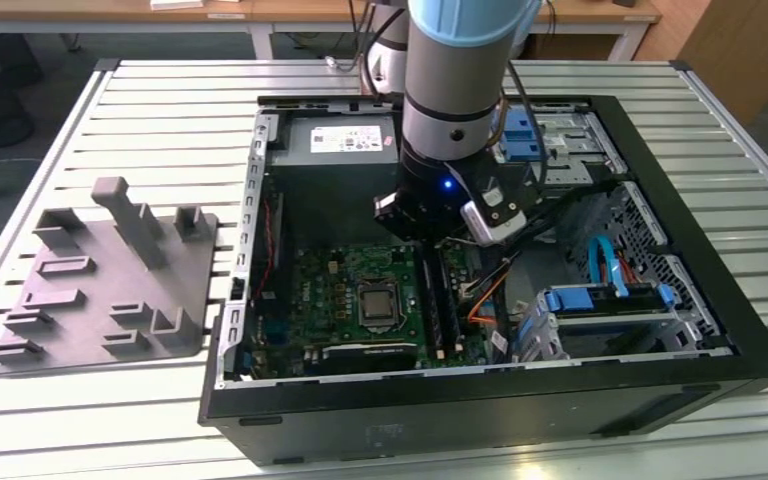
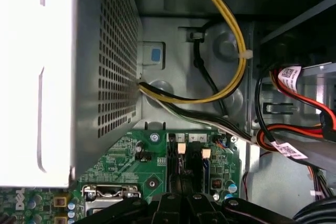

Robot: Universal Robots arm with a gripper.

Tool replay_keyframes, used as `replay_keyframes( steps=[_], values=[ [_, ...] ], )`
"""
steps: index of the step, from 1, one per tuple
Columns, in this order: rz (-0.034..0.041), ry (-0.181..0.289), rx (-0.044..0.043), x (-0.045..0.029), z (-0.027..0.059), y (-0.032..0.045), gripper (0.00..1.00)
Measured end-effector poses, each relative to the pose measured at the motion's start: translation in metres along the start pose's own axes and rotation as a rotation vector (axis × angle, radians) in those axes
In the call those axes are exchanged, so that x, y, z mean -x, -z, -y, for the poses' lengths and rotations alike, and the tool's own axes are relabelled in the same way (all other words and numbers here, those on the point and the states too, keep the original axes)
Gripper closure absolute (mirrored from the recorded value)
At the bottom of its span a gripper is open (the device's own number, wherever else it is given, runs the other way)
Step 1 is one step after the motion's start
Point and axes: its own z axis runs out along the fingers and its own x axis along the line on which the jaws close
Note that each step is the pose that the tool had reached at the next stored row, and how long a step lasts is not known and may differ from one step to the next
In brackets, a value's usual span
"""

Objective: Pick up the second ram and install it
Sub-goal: 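Press down the second ram until it locks into place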

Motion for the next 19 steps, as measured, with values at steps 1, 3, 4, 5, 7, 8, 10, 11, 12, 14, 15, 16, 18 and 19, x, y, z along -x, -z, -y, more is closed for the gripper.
replay_keyframes(
  steps=[1, 3, 4, 5, 7, 8, 10, 11, 12, 14, 15, 16, 18, 19],
  values=[
    [0.0002, 0.0, 0.0006, 0.0, -0.0001, -0.0006, 0.9],
    [0.0, 0.0, 0.0, 0.0, 0.0, -0.0016, 0.9],
    [0.0, 0.0, -0.0001, 0.0, 0.0, -0.0019, 0.9],
    [0.0, 0.0, -0.0001, -0.0001, 0.0, -0.002, 0.9],
    [0.0002, 0.0, 0.0004, 0.0, -0.0001, -0.0023, 0.9],
    [0.0003, 0.0, 0.0003, 0.0, -0.0001, -0.0019, 0.9],
    [0.0014, 0.0, 0.0025, 0.0002, -0.0005, 0.001, 0.9],
    [0.0007, 0.0, 0.0001, 0.0002, -0.0003, 0.0034, 0.9],
    [0.0003, 0.0, -0.0019, 0.0001, -0.0001, 0.0053, 0.9],
    [0.0005, 0.0, -0.0019, 0.0002, -0.0001, 0.0069, 0.9],
    [0.0005, 0.0, -0.0018, 0.0001, 0.0007, 0.007, 0.9],
    [0.0004, 0.0, -0.0021, 0.0001, 0.0024, 0.0071, 0.9],
    [0.0004, 0.0, -0.0022, 0.0001, 0.0086, 0.0071, 0.9],
    [0.0003, 0.0, -0.0024, 0.0001, 0.0124, 0.0071, 0.9]
  ],
)
